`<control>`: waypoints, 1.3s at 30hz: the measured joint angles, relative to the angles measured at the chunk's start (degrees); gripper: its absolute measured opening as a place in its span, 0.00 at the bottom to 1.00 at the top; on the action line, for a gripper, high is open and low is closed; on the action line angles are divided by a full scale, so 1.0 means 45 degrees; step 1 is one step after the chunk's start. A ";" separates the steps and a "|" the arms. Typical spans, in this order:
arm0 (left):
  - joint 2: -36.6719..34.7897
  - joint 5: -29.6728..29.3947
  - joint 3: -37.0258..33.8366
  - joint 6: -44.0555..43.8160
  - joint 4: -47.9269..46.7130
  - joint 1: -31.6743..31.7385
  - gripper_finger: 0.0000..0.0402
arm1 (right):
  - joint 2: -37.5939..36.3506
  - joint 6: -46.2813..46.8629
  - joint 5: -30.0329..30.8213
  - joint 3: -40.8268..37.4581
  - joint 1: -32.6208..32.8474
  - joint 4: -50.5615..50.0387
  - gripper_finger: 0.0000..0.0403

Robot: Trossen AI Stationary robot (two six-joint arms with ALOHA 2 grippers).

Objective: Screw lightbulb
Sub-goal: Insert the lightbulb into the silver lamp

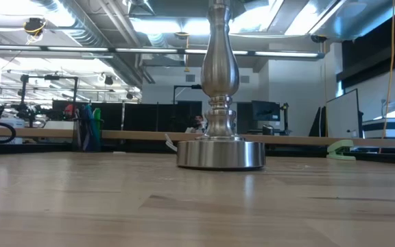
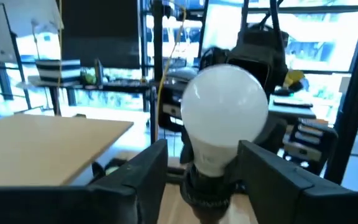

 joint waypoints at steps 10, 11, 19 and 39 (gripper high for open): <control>0.0637 0.1386 -0.0010 0.0252 0.2140 0.0612 0.33 | -0.0008 -0.0144 -0.0294 -0.0015 0.0008 0.0139 0.36; 0.0725 0.1398 -0.0006 0.0240 0.2261 0.0657 0.32 | -0.0008 -0.0132 -0.0289 -0.0015 0.0010 0.0142 0.36; 0.0974 0.1535 0.0005 -0.0024 0.2701 0.1113 0.30 | -0.0019 -0.0041 -0.0147 -0.0015 0.0005 0.0122 0.36; 0.2184 0.1711 0.2575 0.0912 0.0699 0.1370 0.30 | -0.0005 -0.0191 -0.0046 0.0010 0.0019 0.0098 0.36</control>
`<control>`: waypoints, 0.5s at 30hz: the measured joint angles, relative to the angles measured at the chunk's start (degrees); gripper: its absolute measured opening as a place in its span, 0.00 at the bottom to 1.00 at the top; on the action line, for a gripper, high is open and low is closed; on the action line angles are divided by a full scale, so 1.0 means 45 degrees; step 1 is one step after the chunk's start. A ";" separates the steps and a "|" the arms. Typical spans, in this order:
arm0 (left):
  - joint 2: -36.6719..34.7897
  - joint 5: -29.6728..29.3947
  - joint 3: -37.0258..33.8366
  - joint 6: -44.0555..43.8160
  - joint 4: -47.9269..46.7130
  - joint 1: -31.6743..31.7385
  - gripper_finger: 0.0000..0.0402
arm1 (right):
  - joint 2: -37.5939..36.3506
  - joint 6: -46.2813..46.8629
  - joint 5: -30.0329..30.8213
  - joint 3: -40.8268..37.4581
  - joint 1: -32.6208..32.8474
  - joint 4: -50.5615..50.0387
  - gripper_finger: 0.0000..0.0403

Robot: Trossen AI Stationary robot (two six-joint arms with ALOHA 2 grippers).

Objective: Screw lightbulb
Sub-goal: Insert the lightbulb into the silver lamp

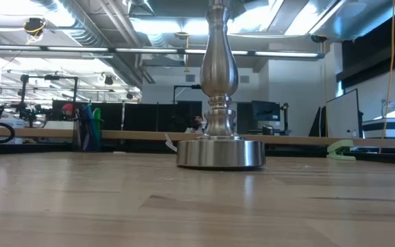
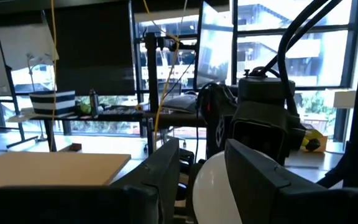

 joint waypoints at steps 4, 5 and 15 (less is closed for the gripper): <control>-0.0326 -0.0006 0.0160 -0.0024 -0.0417 -0.0193 0.30 | -0.0068 -0.0046 -0.0064 0.0000 0.0000 0.0295 0.36; -0.0390 -0.0011 0.0170 -0.0034 -0.0483 -0.0304 0.30 | -0.0085 -0.0068 -0.0080 0.0000 0.0000 0.0320 0.36; -0.0621 -0.0006 0.0971 0.0404 -0.3612 -0.1527 0.30 | -0.0403 0.1364 -0.0102 -0.0029 0.0000 0.0165 0.36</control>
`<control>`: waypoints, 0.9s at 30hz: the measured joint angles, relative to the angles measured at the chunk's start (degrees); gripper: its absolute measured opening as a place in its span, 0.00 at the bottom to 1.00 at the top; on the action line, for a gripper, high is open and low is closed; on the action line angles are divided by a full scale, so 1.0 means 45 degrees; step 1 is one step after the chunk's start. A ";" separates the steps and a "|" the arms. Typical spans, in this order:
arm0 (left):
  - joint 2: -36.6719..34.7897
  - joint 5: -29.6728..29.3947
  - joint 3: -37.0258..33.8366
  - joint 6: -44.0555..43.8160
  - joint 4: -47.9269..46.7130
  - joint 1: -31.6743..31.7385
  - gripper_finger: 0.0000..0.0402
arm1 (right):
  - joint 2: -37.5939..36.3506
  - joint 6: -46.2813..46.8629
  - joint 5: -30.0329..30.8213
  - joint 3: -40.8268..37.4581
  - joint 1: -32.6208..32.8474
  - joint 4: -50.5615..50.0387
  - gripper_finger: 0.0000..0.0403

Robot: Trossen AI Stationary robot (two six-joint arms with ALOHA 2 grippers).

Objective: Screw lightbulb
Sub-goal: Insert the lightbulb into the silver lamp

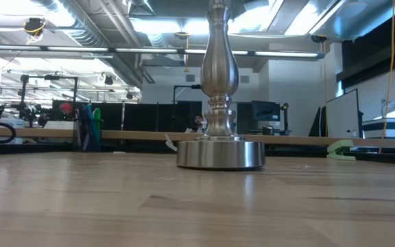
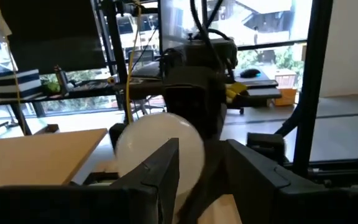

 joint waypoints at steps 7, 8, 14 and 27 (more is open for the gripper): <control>-0.0012 -0.0067 0.0000 -0.0095 -0.1427 -0.0140 0.30 | -0.0060 0.0563 -0.0145 0.0000 -0.0005 -0.0031 0.36; -0.0005 -0.0119 -0.0005 -0.0260 -0.1833 -0.0140 0.30 | -0.0069 0.0635 -0.0141 0.0000 -0.0005 -0.0060 0.36; -0.0005 -0.0181 -0.0005 -0.1066 -0.3228 -0.0140 0.30 | -0.0107 0.0632 -0.0146 0.0004 -0.0005 -0.0200 0.36; -0.0093 -0.0148 -0.0005 -0.2102 -0.3630 0.0664 0.64 | -0.0174 0.0244 -0.0248 0.0005 -0.0005 -0.0143 0.36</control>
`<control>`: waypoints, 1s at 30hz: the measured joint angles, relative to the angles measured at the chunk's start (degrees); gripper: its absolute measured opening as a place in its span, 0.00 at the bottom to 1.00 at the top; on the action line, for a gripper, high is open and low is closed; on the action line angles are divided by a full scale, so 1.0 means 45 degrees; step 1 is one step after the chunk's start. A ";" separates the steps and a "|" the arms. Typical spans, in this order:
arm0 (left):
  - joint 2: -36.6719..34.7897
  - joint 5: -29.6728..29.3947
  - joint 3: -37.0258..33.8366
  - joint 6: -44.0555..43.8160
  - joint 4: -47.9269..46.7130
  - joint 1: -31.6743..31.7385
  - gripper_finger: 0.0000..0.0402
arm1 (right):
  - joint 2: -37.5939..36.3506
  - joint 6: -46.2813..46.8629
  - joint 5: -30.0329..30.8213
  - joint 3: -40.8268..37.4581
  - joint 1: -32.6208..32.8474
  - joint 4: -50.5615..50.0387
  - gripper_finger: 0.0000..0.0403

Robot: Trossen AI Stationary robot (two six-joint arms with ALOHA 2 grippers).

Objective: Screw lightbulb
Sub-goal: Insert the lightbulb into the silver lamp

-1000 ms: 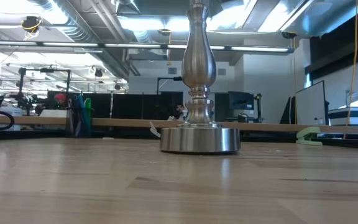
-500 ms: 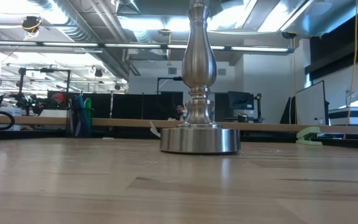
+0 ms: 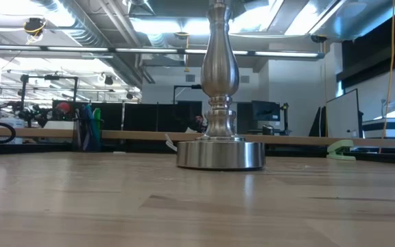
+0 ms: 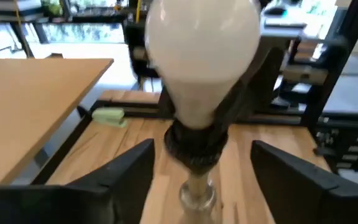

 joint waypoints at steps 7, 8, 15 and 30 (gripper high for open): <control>-0.0077 -0.0038 -0.0535 -0.0471 -0.0858 0.0028 0.71 | -0.0434 -0.0318 0.0005 0.0000 0.0000 0.0289 0.36; -0.0077 -0.0030 -0.0708 -0.0575 -0.0838 0.0019 0.72 | -0.0498 -0.0348 0.0004 0.0000 0.0000 0.0346 0.36; -0.0052 -0.0029 -0.2815 -0.1256 0.2175 -0.0047 0.72 | -0.1005 -0.0637 -0.1666 0.0000 -0.0323 0.0163 0.36; 0.0074 -0.0608 -0.4006 -0.1514 0.5344 -0.0640 0.72 | -0.1231 0.0404 -0.9193 0.0021 -0.2710 0.0415 0.36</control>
